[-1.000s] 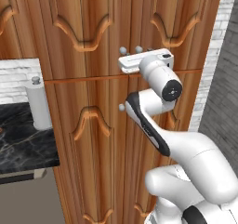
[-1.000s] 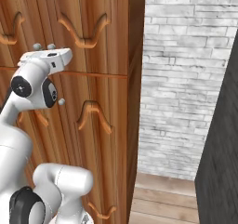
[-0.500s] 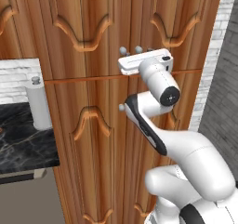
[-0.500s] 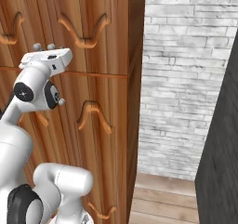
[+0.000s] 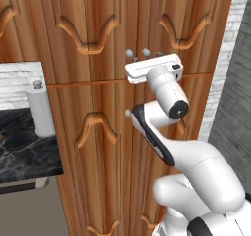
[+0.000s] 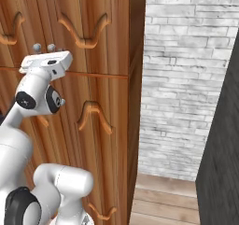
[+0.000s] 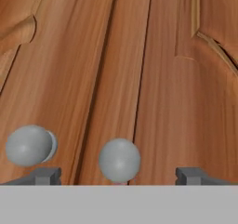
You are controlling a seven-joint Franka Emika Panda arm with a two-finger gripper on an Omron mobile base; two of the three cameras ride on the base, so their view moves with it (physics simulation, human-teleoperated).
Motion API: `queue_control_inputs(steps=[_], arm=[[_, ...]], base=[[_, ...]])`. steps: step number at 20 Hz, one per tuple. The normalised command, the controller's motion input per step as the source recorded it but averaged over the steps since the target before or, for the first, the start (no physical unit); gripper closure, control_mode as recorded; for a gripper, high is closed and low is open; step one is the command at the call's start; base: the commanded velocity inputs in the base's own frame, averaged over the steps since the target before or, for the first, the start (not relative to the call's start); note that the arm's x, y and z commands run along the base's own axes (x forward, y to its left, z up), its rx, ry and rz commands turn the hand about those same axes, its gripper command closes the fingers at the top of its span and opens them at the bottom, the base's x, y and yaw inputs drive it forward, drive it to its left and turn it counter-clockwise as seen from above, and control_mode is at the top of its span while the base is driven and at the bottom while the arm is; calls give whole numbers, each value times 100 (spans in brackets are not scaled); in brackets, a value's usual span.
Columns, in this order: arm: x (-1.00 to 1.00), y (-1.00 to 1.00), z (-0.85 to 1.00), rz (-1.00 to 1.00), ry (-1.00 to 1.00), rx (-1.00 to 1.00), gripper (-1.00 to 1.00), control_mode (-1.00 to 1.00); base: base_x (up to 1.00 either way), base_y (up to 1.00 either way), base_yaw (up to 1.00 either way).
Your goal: Open the cabinet, retrieve the rolling pin, and place it next to the meat on the cutting board to prepare for tenderizing.
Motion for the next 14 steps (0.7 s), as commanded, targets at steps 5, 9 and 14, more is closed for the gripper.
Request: queue_control_inputs(steps=[5, 9, 14], arm=[[-35, 0, 3, 0, 0, 0, -100, -100], [1, 0, 35, 0, 10, 0, -100, -100], [23, 0, 35, 0, 18, 0, -100, -100]], base=[[0, 0, 0], [0, 0, 0], [0, 0, 0]])
